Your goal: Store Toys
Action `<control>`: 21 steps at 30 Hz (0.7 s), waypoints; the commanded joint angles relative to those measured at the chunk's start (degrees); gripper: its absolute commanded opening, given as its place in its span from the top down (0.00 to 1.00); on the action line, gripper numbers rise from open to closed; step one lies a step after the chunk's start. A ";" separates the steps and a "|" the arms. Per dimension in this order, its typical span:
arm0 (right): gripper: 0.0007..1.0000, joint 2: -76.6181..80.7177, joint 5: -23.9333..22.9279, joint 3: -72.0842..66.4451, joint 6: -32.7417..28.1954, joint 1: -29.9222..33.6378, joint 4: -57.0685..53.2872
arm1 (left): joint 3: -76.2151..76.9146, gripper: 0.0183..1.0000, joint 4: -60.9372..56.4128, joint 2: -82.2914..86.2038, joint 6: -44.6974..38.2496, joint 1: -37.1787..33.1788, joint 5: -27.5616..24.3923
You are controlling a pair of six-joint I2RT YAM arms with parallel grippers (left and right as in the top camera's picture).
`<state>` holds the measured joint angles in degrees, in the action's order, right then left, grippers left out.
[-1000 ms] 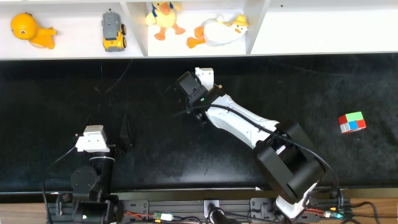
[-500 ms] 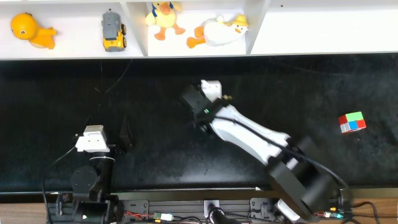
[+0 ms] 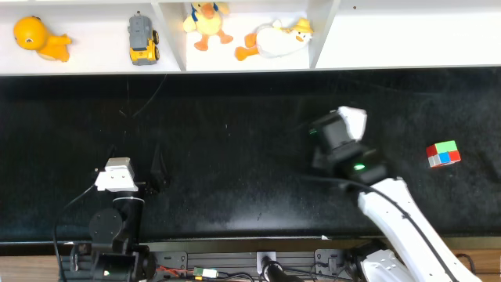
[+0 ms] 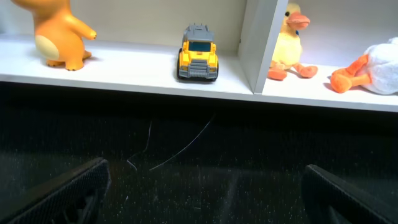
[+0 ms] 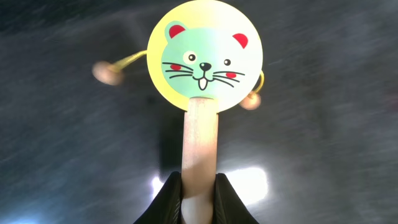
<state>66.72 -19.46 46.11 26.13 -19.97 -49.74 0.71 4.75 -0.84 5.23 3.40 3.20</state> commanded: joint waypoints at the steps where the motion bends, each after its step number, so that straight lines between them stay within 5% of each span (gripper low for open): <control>1: 0.96 -0.07 1.81 3.15 -14.62 8.57 0.37 | -0.22 0.00 0.00 0.70 0.42 0.22 -0.35; 11: 0.96 13.79 5.66 19.21 -34.01 14.51 7.15 | -0.22 0.00 0.00 0.70 0.42 0.22 -0.35; 21: 0.96 32.17 9.66 32.20 -36.92 14.53 13.88 | -0.22 0.00 0.00 0.70 0.42 0.22 -0.35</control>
<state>96.14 -12.12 74.41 -8.69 -5.65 -36.84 0.73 4.75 -0.84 5.23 3.40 3.20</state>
